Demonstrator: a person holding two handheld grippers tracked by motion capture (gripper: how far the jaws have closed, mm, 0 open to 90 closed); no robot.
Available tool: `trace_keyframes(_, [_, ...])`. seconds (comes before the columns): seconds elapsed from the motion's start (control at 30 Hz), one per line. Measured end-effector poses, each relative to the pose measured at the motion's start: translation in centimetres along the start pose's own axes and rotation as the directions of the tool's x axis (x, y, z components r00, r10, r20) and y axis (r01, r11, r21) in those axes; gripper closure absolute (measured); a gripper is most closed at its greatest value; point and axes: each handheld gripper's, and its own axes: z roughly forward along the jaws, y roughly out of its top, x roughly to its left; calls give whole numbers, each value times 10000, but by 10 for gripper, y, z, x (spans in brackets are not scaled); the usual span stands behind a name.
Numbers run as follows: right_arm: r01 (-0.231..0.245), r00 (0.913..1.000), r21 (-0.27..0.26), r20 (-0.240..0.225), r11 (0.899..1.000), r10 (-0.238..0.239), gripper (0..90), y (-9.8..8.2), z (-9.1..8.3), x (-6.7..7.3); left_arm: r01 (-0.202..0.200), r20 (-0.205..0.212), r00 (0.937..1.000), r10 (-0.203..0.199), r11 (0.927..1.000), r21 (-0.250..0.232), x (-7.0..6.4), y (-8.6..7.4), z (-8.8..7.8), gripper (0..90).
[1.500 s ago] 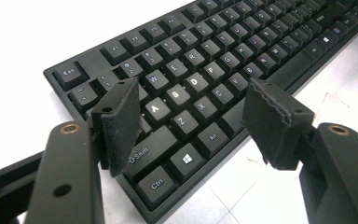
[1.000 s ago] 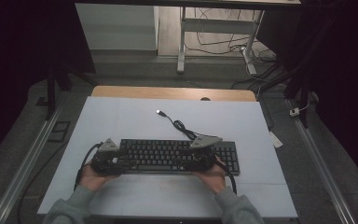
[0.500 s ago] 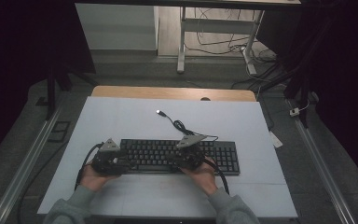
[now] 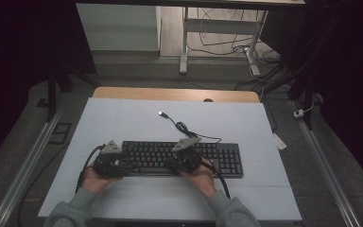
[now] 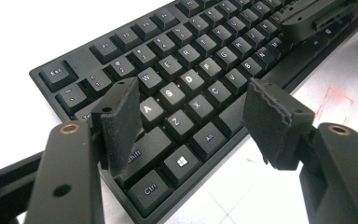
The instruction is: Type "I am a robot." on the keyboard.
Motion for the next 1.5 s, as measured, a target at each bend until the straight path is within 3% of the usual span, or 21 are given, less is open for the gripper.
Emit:
trace_keyframes(0.57, [279,9995,262,158,9993,-283,900,-2,9,1,14,-8,10000,-14,10000,-22,1,0,-1,363])
trace_keyframes(0.73, [345,9993,90,172,9994,-346,900,-3,8,1,6,-4,10000,-6,10000,-38,1,0,-1,362])
trace_keyframes(1.2, [-141,9997,-808,211,9966,159,897,-7,-24,-5,48,-38,10000,-49,9999,-106,1,-1,-2,362])
trace_keyframes(1.3, [-351,9987,-1005,319,9943,385,841,-15,-37,-9,45,-25,10000,-45,9999,-113,1,-1,-2,362])
trace_keyframes(1.5, [-642,9935,-1278,850,9897,754,644,-29,-59,-16,49,-25,10000,-50,9999,-140,1,-1,-3,362])
